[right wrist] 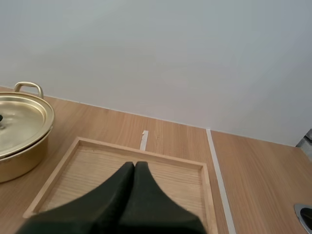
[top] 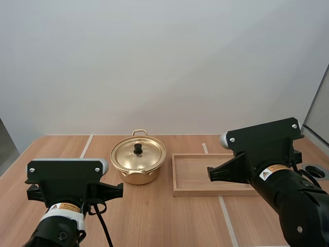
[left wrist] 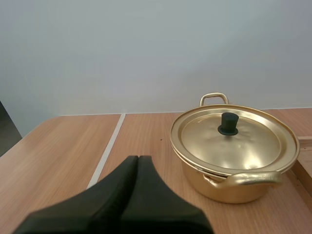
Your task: Open the pot, put the grape inside, and close it
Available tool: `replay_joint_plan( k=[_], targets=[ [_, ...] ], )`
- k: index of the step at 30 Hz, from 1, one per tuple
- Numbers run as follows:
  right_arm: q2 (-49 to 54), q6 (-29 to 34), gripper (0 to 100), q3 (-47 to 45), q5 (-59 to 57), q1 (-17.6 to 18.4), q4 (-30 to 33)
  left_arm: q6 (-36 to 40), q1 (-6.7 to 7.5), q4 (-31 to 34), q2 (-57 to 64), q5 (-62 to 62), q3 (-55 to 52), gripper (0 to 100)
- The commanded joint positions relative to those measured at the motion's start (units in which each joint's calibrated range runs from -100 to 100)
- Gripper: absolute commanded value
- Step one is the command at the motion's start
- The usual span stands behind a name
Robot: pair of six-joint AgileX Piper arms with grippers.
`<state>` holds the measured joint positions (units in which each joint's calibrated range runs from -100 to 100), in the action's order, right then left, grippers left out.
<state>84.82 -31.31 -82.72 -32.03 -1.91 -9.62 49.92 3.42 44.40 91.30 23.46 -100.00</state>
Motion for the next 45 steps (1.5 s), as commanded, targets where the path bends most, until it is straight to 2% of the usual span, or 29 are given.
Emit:
replay_joint_plan(
  k=[1, 9, 14, 16, 22, 25, 27, 29, 32, 36, 40, 45],
  targets=[
    [0.5, -0.5, 0, -0.2, 2.7, -0.1, -0.1, 0.6, -0.12, -0.9, 0.4, 0.0, 0.0, 0],
    [0.5, -0.5, 0, -0.8, 3.6, -0.1, -1.2, 0.6, -0.12, -0.9, 0.4, 0.0, 0.0, 0],
    [0.5, -2.3, 0, -7.6, 13.0, -0.1, -1.2, 0.6, -0.12, -0.9, 0.4, 0.0, 0.0, 0],
    [0.5, -3.5, 0, -10.5, 17.5, -0.1, -1.1, 1.1, -0.12, -2.9, 0.4, -1.6, 0.0, 0],
    [3.5, -4.5, 0, -17.0, 22.1, 1.0, -1.1, 2.0, -0.12, -4.7, 0.4, -25.6, 0.0, 0],
    [5.3, -4.5, 0, -17.3, 22.1, 1.4, -1.1, -1.4, -0.12, -5.2, 0.4, -32.3, 0.0, 0],
    [5.6, -4.5, 0, -17.3, 20.1, 1.4, -1.1, -6.2, -0.12, -11.0, 0.4, -30.6, 0.0, 0],
    [5.8, -4.5, 0, -17.3, 19.7, 1.4, -1.1, -13.8, -0.12, -21.3, 0.4, -26.1, 0.0, 0],
    [7.3, -4.5, 0, -17.3, 16.8, 1.4, -1.2, -22.3, -0.12, -32.4, 0.4, -20.4, 0.0, 0],
    [11.6, -4.5, 0, -17.3, 12.1, 1.4, -1.2, -35.3, -0.12, -42.0, 0.4, -15.4, 0.0, 0],
    [14.1, -0.1, 0, -17.3, 6.2, 1.4, 0.5, -36.9, -0.12, -43.7, 0.4, -11.9, 0.0, 0],
    [14.7, 14.0, 0, -17.3, 5.4, 1.4, 10.7, -36.9, -0.12, -43.7, 0.4, -4.2, 0.0, 0]
  ],
)
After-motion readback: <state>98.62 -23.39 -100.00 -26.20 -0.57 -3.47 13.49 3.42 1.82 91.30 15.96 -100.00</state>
